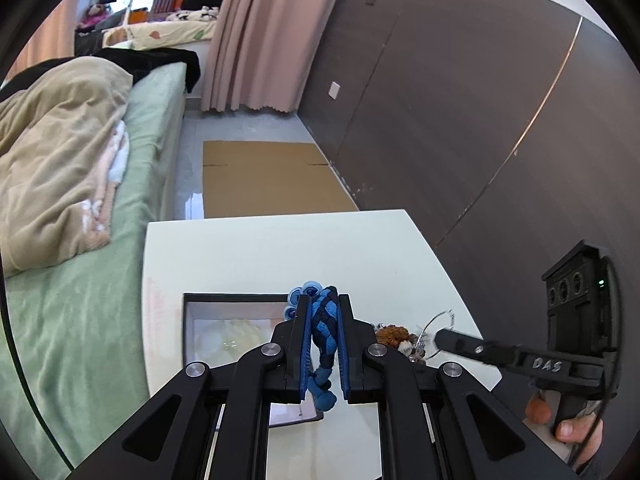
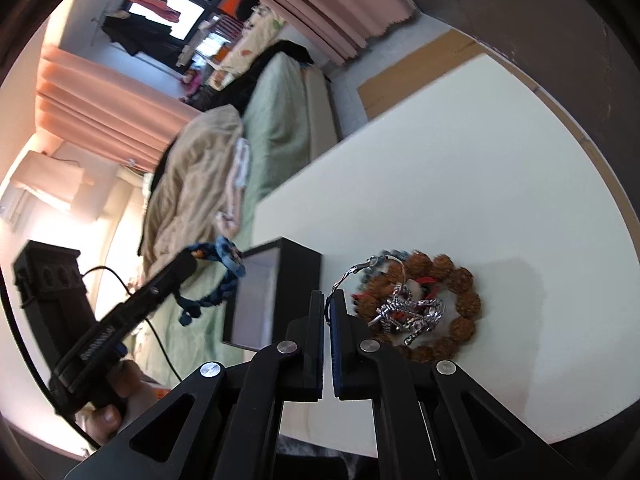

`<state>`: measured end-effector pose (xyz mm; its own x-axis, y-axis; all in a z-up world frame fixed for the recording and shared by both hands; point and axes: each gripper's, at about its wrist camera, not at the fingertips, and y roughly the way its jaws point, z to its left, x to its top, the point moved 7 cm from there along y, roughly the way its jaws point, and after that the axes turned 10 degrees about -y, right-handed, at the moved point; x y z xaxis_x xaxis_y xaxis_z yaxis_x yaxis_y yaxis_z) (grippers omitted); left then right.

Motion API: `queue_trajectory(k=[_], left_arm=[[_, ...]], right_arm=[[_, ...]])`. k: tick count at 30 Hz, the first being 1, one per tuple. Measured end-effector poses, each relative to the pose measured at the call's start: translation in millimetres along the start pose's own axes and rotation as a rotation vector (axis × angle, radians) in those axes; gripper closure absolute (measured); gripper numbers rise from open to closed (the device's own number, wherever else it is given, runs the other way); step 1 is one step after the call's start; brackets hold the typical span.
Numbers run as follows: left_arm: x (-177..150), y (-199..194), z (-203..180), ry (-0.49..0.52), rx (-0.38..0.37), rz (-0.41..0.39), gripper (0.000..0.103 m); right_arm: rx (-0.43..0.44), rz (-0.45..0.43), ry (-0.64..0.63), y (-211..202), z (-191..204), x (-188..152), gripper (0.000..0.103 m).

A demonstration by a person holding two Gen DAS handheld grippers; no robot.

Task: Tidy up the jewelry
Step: 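Drop the blue bracelet into the box with the left gripper while the right grasps a silver earring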

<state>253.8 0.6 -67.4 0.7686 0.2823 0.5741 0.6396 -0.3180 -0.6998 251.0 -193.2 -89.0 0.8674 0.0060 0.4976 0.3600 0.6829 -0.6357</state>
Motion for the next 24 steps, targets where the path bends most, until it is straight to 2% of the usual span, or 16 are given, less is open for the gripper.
queue_trajectory(k=[6, 15, 19, 21, 22, 23, 24], left_arm=[[0, -12, 7, -0.016, 0.009, -0.020, 0.091], [5, -22, 21, -0.080, -0.003, -0.039, 0.091], [9, -22, 27, -0.115, -0.017, -0.022, 0.088], [10, -24, 30, -0.133, -0.024, -0.023, 0.079], [12, -27, 32, -0.142, -0.031, -0.033, 0.062], [14, -31, 34, -0.153, -0.034, -0.048, 0.040], [16, -35, 36, -0.161, -0.037, -0.068, 0.032]], right_arm=[[0.051, -0.075, -0.021, -17, 16, 14, 0.098], [0.086, -0.110, -0.107, -25, 60, 36, 0.098], [0.095, -0.143, -0.165, -37, 83, 47, 0.098], [0.094, -0.149, -0.182, -39, 91, 51, 0.098], [0.095, -0.149, -0.185, -39, 95, 53, 0.098], [0.095, -0.148, -0.186, -38, 97, 55, 0.098], [0.095, -0.147, -0.185, -37, 99, 57, 0.098]])
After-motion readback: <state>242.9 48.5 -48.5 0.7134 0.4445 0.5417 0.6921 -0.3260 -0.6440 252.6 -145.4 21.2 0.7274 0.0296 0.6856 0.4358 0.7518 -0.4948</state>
